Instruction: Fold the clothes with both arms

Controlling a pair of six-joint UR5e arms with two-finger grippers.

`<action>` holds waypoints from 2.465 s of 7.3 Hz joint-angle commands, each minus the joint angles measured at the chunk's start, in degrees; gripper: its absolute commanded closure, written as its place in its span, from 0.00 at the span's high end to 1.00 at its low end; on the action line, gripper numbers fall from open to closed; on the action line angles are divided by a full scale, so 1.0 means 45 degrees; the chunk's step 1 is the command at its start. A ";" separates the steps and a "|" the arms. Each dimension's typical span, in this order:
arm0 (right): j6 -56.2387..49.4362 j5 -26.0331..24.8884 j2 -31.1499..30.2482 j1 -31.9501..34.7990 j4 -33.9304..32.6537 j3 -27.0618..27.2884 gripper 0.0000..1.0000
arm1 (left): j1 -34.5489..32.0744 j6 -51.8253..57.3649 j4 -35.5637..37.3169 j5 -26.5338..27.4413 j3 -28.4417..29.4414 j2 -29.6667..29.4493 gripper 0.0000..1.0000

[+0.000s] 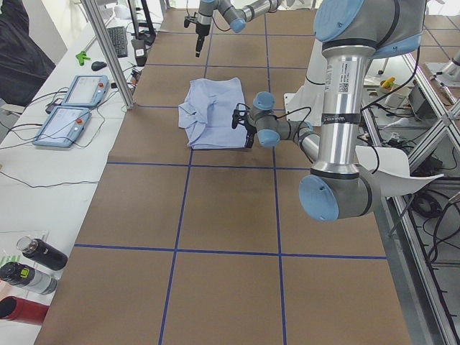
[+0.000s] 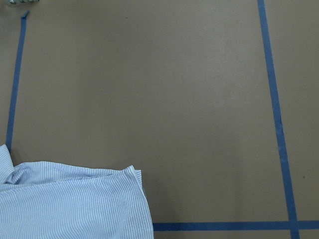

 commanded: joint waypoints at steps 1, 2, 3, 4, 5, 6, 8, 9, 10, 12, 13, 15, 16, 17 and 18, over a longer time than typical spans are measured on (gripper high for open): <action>0.0000 -0.0021 0.0011 0.0004 0.0000 0.0028 1.00 | 0.0065 -0.0014 0.0072 0.0011 0.0519 -0.0492 0.99; 0.0000 -0.0021 -0.0008 0.0004 0.0000 0.0086 1.00 | 0.0065 -0.0014 0.0072 0.0030 0.0714 -0.0512 0.96; 0.0000 -0.0021 -0.0009 0.0004 0.0000 0.0125 1.00 | 0.0065 -0.0014 0.0053 0.0031 0.0832 -0.0551 0.94; 0.0000 -0.0021 -0.0009 0.0004 0.0000 0.0126 1.00 | 0.0065 -0.0014 0.0072 0.0031 0.0871 -0.0532 0.93; 0.0019 -0.0021 0.0011 0.0004 0.0000 0.0126 1.00 | 0.0065 -0.0014 0.0091 0.0031 0.0872 -0.0532 0.89; 0.0000 -0.0002 0.0011 0.0004 0.0000 0.0126 1.00 | 0.0065 -0.0014 0.0072 0.0011 0.1027 -0.0628 0.71; 0.0019 -0.0002 0.0011 0.0004 0.0000 0.0126 1.00 | 0.0065 0.0025 0.0072 -0.0067 0.1263 -0.0824 0.37; 0.0000 0.0017 -0.0008 0.0004 0.0000 0.0126 1.00 | 0.0065 0.0006 0.0072 -0.0106 0.1243 -0.0825 0.14; 0.0000 0.0018 0.0011 0.0004 0.0000 0.0145 1.00 | 0.0046 0.0005 0.0091 -0.0145 0.1166 -0.0805 0.00; 0.0019 0.0018 0.0011 0.0004 0.0000 0.0145 1.00 | -0.0090 0.0083 0.0130 -0.0184 0.0932 -0.0553 0.00; 0.0019 -0.0002 0.0011 0.0004 0.0000 0.0145 1.00 | -0.0265 0.0141 0.0150 -0.0204 0.1027 -0.0416 0.00; 0.0019 -0.0021 0.0011 -0.0035 0.0000 0.0126 1.00 | -0.1976 0.2161 0.0713 -0.0165 0.1824 -0.0608 0.00; 0.0019 -0.0041 0.0011 -0.0035 0.0000 0.0126 1.00 | -0.3029 0.3314 0.0716 -0.0165 0.2892 -0.1229 0.00; 0.0019 -0.0041 0.0030 -0.0055 0.0000 0.0126 1.00 | -0.4045 0.4370 0.0717 -0.0145 0.4527 -0.2550 0.00; 0.0019 -0.0041 0.0050 -0.0055 0.0000 0.0126 1.00 | -0.4810 0.4883 0.0659 -0.0145 0.6748 -0.4303 0.00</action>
